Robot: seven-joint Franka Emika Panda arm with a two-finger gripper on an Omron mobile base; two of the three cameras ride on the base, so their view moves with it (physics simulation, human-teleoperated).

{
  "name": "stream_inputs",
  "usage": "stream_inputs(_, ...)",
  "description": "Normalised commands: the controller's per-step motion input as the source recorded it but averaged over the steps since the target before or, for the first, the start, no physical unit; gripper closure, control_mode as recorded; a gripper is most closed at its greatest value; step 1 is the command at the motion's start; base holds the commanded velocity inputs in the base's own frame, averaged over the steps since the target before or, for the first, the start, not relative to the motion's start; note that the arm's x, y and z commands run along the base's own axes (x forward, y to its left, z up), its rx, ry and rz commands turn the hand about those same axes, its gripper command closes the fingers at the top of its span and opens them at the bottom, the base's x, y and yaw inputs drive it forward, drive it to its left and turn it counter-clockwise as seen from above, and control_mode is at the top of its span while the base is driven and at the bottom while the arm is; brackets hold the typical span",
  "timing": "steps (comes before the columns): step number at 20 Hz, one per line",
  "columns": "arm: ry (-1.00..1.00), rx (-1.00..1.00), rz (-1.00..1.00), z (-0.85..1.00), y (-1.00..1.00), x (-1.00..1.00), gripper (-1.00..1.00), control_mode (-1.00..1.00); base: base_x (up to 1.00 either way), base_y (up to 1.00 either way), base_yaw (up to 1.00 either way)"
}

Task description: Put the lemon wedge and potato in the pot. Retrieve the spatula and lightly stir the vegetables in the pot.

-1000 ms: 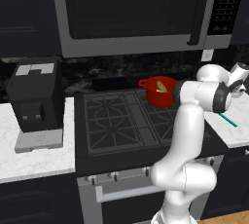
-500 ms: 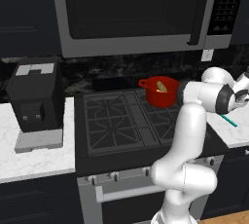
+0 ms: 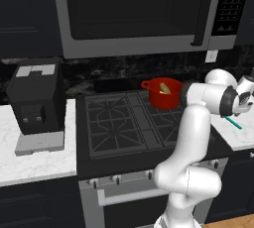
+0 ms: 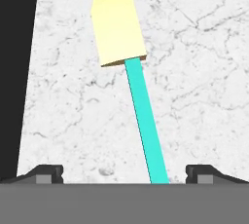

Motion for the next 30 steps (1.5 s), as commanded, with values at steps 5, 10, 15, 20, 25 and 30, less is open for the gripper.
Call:
stream_inputs(5,0.08,0.0,0.0,-0.1,-0.05,0.0,-1.0,-1.0,0.0,0.0,0.0)
stream_inputs(10,0.04,0.0,0.0,-0.09,-0.12,-0.03,-1.0,-1.0,0.0,0.0,0.0)
stream_inputs(15,0.0,0.0,0.0,-0.09,-0.21,-0.12,-1.0,-1.0,0.0,0.0,0.0)
stream_inputs(20,0.0,0.0,0.0,-0.21,-0.06,-0.04,-1.0,-1.0,0.0,0.0,0.0)
stream_inputs(25,0.0,0.0,0.02,-0.22,0.0,-0.19,-1.0,-1.0,0.0,0.0,0.0)
stream_inputs(30,0.0,0.0,0.01,-0.18,-0.01,-0.13,-1.0,-1.0,0.0,0.0,0.0)
